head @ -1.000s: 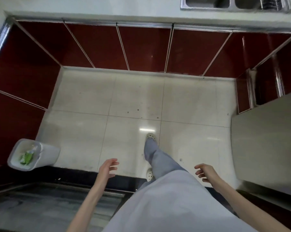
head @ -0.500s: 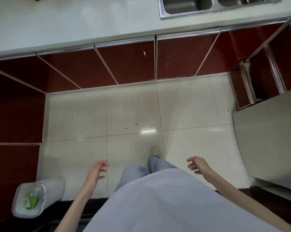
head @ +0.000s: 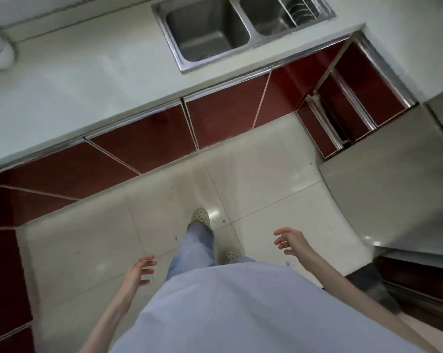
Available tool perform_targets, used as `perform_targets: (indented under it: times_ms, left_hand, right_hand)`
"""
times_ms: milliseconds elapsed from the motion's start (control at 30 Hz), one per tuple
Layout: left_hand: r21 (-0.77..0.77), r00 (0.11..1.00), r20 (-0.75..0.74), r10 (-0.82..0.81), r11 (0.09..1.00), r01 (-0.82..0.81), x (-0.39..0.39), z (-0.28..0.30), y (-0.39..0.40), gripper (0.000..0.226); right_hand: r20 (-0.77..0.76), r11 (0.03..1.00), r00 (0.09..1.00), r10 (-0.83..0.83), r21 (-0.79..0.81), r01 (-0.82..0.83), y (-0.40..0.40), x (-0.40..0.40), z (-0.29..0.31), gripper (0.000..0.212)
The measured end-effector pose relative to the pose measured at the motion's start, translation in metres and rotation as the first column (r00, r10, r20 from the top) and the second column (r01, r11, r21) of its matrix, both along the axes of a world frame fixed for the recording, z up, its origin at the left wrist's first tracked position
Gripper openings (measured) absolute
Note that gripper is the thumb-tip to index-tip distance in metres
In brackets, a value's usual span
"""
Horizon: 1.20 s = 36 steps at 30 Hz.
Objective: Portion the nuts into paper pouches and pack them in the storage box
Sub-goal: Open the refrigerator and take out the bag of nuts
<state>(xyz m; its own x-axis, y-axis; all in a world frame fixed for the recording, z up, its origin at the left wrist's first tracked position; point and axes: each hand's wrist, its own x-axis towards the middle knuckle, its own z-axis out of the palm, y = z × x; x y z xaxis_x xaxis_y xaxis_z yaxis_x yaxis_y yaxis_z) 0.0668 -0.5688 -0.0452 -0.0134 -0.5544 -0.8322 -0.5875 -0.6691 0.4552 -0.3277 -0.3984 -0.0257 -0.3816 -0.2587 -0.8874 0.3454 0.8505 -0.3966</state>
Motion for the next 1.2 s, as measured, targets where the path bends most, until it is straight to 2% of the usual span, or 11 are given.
perform_targets:
  times_ms: [167,333,467,567,700,900,1033,1200]
  left_hand:
    - [-0.020,0.985,-0.048,-0.168,0.986,0.167,-0.062,0.002,-0.109,0.027]
    - [-0.053,0.906,-0.081,-0.415,0.910,0.412,-0.126,0.005,-0.200,0.027]
    - [-0.056,0.794,-0.100,-0.599,0.801,0.597,-0.192,0.010,-0.241,0.025]
    - [-0.055,0.703,-0.101,-0.704,0.710,0.702,-0.250,0.013,-0.265,0.024]
    - [-0.066,0.618,-0.088,-0.781,0.623,0.779,-0.325,0.006,-0.285,0.024]
    - [-0.055,0.487,-0.062,-0.871,0.490,0.870,-0.438,0.004,-0.282,0.027]
    - [-0.046,0.488,-0.053,-0.871,0.490,0.871,-0.495,0.007,-0.271,0.027]
    - [-0.044,0.505,-0.073,-0.860,0.509,0.860,-0.549,0.017,-0.258,0.025]
  right_hand:
    - [0.023,0.967,0.973,-0.230,0.118,0.226,-0.010,0.016,-0.008,0.027]
    - [0.018,0.880,0.892,-0.452,0.171,0.443,-0.008,0.042,-0.015,0.026]
    - [-0.004,0.746,0.765,-0.644,0.219,0.629,0.008,0.068,-0.017,0.024]
    - [0.017,0.612,0.630,-0.777,0.259,0.747,0.010,0.090,-0.022,0.019]
    - [0.028,0.501,0.520,-0.854,0.311,0.807,0.006,0.099,-0.032,0.019]
    - [0.055,0.411,0.416,-0.908,0.310,0.857,-0.005,0.036,-0.042,0.023]
    - [0.047,0.389,0.389,-0.920,0.235,0.891,-0.004,-0.040,-0.033,0.018]
    - [0.005,0.370,0.371,-0.929,0.088,0.925,-0.002,-0.134,-0.006,0.025]
